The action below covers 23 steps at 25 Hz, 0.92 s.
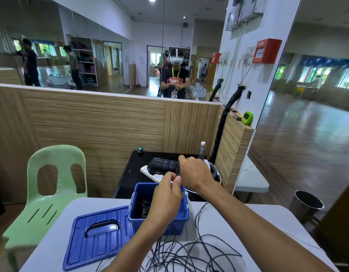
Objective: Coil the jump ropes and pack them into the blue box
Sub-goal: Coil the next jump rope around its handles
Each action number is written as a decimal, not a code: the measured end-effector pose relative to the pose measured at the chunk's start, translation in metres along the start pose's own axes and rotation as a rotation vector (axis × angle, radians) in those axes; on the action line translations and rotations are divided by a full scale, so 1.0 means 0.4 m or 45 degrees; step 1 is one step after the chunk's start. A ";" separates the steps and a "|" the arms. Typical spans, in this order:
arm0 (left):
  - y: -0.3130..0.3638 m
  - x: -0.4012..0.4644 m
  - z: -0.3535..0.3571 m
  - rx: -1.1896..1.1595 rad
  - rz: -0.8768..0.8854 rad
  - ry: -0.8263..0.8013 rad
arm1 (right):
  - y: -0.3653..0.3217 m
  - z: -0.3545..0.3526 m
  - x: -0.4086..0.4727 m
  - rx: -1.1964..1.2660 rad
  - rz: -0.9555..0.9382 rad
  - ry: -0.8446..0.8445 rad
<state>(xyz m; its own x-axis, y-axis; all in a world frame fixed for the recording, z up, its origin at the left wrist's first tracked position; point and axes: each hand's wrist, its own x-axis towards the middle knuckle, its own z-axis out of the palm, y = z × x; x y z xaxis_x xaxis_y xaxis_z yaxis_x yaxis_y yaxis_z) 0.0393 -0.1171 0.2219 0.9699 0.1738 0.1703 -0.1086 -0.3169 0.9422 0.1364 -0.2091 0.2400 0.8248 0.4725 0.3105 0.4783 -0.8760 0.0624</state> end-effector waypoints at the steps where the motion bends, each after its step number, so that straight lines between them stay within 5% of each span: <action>1: 0.005 -0.001 -0.001 0.029 0.019 -0.002 | -0.002 -0.001 0.000 0.004 -0.001 -0.011; 5: 0.040 0.027 -0.052 -0.026 -0.018 -0.011 | 0.004 0.019 -0.006 0.078 -0.006 0.046; 10: 0.088 0.189 -0.126 -0.432 -0.400 0.032 | -0.027 0.053 -0.027 0.086 -0.143 0.075; 13: 0.084 0.253 -0.162 -0.385 -0.492 -0.062 | -0.038 0.077 -0.049 -0.080 -0.271 0.299; 17: 0.087 0.284 -0.178 -0.301 -0.518 -0.228 | -0.062 0.104 -0.081 -0.240 -0.493 0.306; 23: 0.106 0.221 -0.163 -0.211 -0.414 -0.133 | -0.037 0.091 -0.049 0.098 -0.132 0.192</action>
<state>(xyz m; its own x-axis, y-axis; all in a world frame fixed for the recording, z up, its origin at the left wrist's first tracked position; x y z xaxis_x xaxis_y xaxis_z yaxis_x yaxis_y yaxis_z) 0.1062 -0.0543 0.2959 0.9757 0.1414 -0.1674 0.1829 -0.1045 0.9776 0.1243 -0.2017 0.1984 0.7180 0.5349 0.4453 0.5848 -0.8106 0.0307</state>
